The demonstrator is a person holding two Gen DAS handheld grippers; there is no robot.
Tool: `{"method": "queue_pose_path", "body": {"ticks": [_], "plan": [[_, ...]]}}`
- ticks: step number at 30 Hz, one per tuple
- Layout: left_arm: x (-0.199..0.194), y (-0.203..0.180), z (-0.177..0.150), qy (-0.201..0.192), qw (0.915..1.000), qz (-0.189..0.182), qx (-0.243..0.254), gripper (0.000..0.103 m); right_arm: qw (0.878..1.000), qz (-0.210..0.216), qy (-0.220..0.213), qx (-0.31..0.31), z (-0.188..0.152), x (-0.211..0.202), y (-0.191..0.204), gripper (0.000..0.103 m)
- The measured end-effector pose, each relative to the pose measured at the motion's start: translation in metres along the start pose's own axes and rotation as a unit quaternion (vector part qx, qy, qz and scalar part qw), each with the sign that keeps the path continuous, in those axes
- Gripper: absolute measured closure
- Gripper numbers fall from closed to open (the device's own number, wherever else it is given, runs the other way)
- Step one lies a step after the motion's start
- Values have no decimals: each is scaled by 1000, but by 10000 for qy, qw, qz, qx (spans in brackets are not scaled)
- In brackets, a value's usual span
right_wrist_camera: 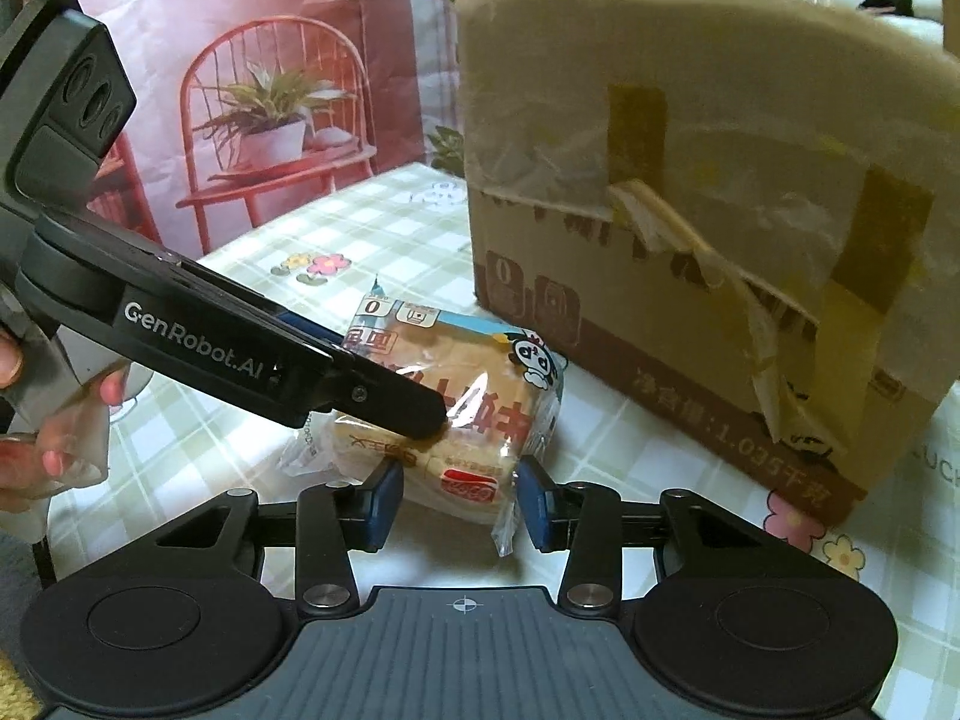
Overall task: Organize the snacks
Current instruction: 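Grasp the bread packet with the left tool, then carry the bread packet over the box and open the left tool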
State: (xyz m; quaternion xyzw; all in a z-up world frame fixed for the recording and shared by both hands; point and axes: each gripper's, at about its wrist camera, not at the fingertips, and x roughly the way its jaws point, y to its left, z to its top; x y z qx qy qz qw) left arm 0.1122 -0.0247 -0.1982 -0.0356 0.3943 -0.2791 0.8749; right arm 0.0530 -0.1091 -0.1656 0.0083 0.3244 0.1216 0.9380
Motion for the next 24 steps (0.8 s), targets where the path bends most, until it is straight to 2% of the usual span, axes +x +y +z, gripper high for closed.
{"method": "queue_pose_path", "body": {"ticks": [6, 11, 14, 19, 22, 24], "plan": [[-41, -12, 20, -602, 9981, -58, 84, 47, 9982, -144, -507, -284, 20, -33, 6, 66], [-80, -28, 51, -1288, 9912, -87, 285, 47, 9913, -297, -1157, -548, 53, -72, 9, 67], [-94, -36, 77, -1551, 9870, -172, 378, 47, 9853, -447, -1474, -737, 76, -92, 5, 67], [-91, -54, 131, -1731, 9818, -308, 723, 46, 9767, -785, -1816, -830, 117, -111, -17, 67], [-74, -63, 163, -1753, 9807, -420, 755, 47, 9751, -989, -1863, -691, 140, -113, -44, 67], [-65, -71, 174, -1788, 9790, -450, 867, 47, 9748, -1103, -1852, -571, 150, -111, -59, 67]]}}
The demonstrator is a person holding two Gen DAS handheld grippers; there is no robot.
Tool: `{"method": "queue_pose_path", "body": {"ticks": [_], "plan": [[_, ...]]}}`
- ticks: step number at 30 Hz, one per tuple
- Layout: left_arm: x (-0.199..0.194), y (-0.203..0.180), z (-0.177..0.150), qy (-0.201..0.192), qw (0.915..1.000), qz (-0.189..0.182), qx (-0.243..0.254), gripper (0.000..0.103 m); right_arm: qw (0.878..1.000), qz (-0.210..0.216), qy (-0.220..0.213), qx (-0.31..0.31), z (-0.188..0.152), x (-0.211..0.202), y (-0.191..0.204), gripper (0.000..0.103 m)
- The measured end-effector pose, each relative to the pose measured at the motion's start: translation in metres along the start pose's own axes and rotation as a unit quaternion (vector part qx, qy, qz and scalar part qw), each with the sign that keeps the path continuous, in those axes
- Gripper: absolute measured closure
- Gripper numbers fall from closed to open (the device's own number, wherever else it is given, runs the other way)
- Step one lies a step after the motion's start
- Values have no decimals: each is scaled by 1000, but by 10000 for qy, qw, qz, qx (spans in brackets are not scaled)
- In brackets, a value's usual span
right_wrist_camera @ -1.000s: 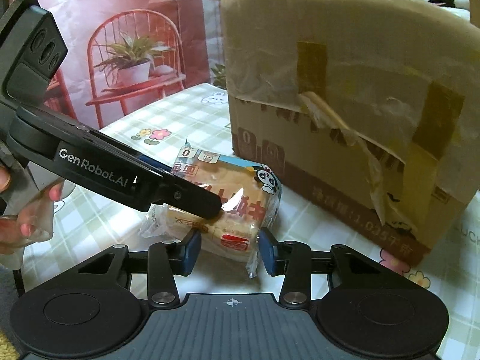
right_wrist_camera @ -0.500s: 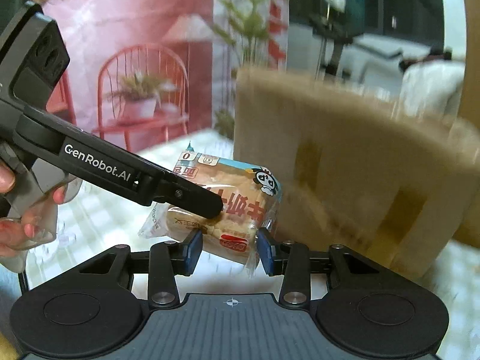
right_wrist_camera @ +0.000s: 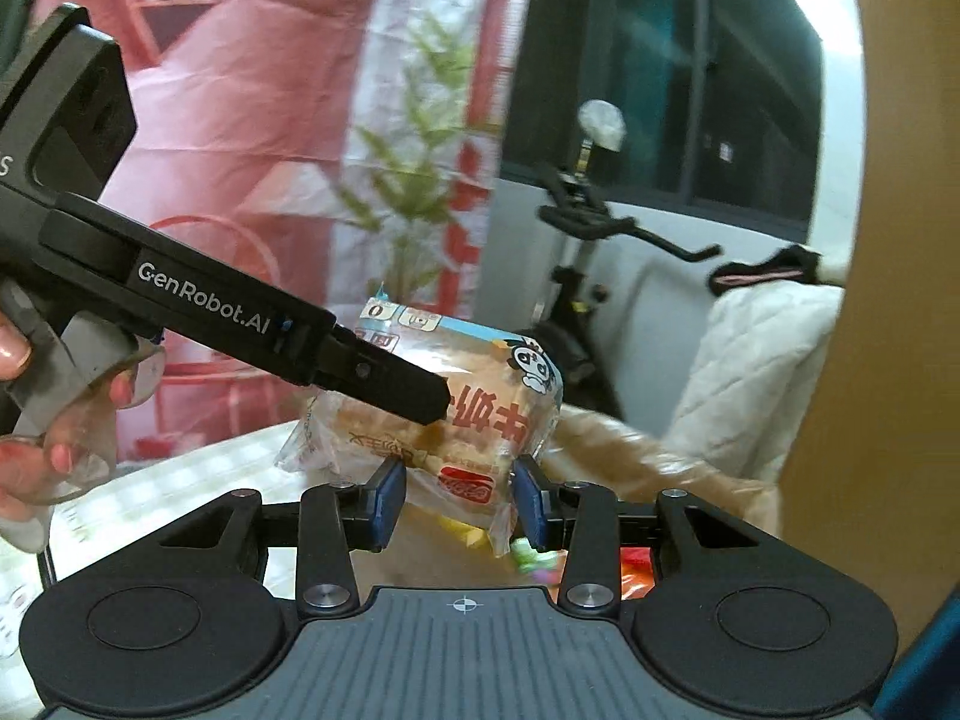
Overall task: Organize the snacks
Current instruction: 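Carry the bread packet over the box and open the left tool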
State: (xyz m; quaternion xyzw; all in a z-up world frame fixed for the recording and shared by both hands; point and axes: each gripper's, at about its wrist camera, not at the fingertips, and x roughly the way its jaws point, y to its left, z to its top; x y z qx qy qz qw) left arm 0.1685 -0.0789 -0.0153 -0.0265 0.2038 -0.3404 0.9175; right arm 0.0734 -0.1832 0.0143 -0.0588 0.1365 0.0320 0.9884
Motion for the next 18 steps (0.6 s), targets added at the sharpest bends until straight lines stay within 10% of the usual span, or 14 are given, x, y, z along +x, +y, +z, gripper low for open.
{"method": "queue_pose_path", "body": {"ticks": [11, 18], "plan": [[73, -5, -10, 504, 9987, -63, -81, 47, 9944, -652, 672, 487, -29, 41, -34, 61], [52, 11, -14, 317, 9982, 498, -70, 33, 9891, -981, 766, 781, -42, 39, -35, 29]]}}
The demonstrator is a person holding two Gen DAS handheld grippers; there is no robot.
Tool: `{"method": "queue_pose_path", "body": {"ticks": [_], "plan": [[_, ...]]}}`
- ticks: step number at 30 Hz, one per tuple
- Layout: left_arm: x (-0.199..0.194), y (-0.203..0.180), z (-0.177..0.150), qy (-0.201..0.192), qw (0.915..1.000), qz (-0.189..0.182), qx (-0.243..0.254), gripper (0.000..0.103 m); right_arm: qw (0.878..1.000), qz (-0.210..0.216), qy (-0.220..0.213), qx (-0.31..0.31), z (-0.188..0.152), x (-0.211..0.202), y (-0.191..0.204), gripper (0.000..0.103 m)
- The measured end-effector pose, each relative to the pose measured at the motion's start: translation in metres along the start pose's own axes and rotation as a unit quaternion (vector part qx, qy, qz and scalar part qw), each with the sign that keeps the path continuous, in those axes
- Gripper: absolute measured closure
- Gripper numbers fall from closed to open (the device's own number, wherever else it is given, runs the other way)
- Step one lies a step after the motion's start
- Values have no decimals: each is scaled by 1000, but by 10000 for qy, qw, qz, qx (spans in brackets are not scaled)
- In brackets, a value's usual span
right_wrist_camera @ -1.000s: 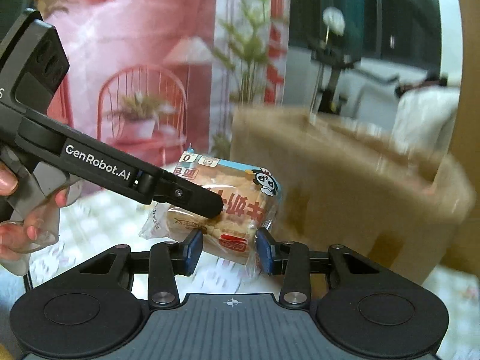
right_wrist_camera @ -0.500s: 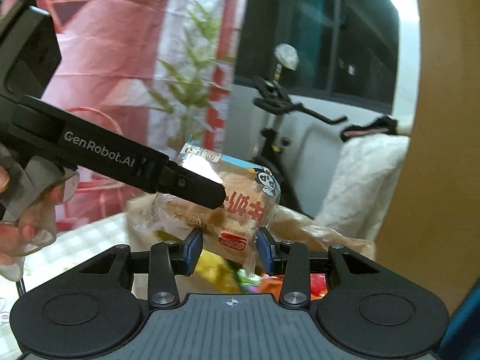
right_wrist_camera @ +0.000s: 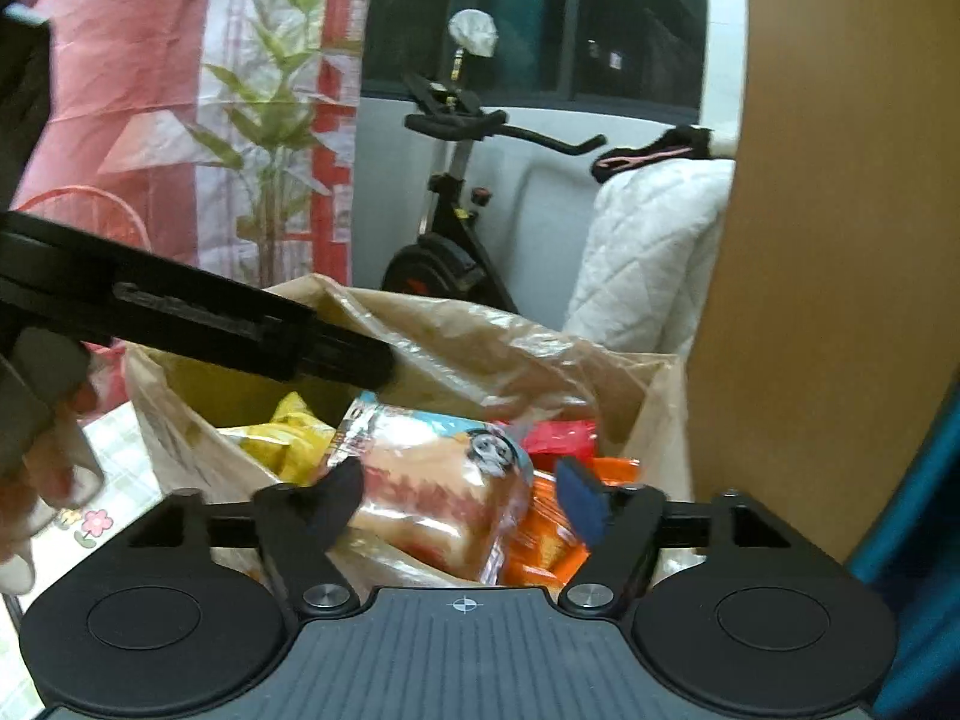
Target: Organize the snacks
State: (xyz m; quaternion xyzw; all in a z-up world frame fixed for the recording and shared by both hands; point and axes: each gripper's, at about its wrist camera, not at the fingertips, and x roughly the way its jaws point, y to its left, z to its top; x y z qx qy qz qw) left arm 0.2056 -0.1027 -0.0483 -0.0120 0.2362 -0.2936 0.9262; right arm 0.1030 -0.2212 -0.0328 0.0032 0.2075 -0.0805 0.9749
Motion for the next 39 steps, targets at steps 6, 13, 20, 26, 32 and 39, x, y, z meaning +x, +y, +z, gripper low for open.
{"method": "queue_pose_path", "body": {"ticks": [6, 13, 20, 26, 32, 39], "plan": [[-33, 2, 10, -413, 9978, 484, 161, 14, 9987, -8, -179, 467, 6, -16, -8, 6], [-72, -4, 16, -651, 9949, 757, 169, 7, 9965, -26, -344, 757, 15, -43, -8, 1], [-113, -12, 10, -812, 9906, 1088, 141, 5, 9926, -201, -515, 1083, 15, -78, -3, 1], [-140, -13, -1, -884, 9868, 1341, -181, 4, 9905, -344, -643, 1167, 10, -104, 3, 1], [-151, -24, -12, -874, 9787, 1857, -3, 4, 9901, -486, -592, 1176, 4, -115, 7, 1], [-160, -27, -19, -902, 9764, 1964, 7, 4, 9907, -572, -547, 1110, -3, -119, 10, 1]]}}
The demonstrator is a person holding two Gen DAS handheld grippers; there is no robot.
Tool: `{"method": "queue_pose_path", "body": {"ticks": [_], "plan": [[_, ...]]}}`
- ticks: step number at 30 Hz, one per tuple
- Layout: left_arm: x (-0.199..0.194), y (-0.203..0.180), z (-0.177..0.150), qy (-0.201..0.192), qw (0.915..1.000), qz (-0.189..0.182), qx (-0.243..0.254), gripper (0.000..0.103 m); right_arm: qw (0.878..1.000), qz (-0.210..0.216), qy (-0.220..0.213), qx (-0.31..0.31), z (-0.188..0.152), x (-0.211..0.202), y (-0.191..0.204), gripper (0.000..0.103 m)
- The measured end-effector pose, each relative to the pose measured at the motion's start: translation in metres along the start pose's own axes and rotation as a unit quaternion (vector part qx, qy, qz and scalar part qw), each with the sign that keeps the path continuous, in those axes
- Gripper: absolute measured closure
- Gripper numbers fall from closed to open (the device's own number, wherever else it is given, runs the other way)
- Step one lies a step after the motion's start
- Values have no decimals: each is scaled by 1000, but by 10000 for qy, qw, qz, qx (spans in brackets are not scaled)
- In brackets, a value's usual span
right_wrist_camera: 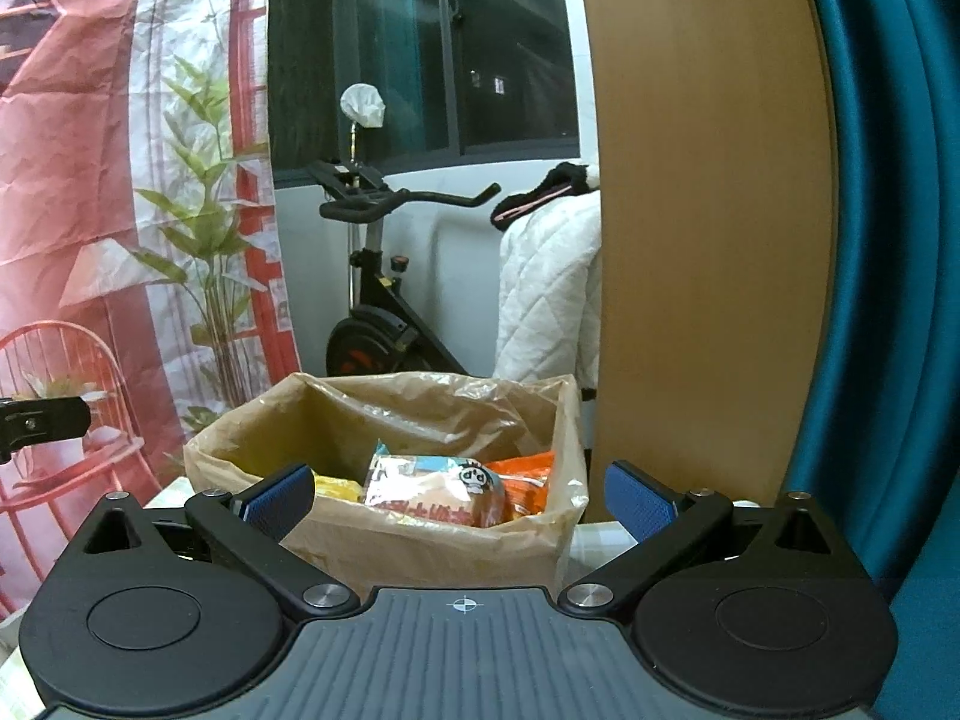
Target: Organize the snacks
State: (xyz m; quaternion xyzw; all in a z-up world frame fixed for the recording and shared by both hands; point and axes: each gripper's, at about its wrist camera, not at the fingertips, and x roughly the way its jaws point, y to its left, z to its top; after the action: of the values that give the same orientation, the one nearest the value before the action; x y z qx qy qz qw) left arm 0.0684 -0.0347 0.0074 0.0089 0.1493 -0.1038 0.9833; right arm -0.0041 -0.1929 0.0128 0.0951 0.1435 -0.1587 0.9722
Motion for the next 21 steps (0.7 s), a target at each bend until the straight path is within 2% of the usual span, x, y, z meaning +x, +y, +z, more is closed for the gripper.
{"method": "queue_pose_path", "body": {"ticks": [10, 21], "plan": [[-7, -2, -1, -25, 9997, 209, 89, 4, 10000, 29, 9, 48, -2, -1, 0, 1], [-9, -2, 0, -25, 9997, 233, 39, 4, 9999, 92, 33, 49, -1, -3, 0, 1]]}}
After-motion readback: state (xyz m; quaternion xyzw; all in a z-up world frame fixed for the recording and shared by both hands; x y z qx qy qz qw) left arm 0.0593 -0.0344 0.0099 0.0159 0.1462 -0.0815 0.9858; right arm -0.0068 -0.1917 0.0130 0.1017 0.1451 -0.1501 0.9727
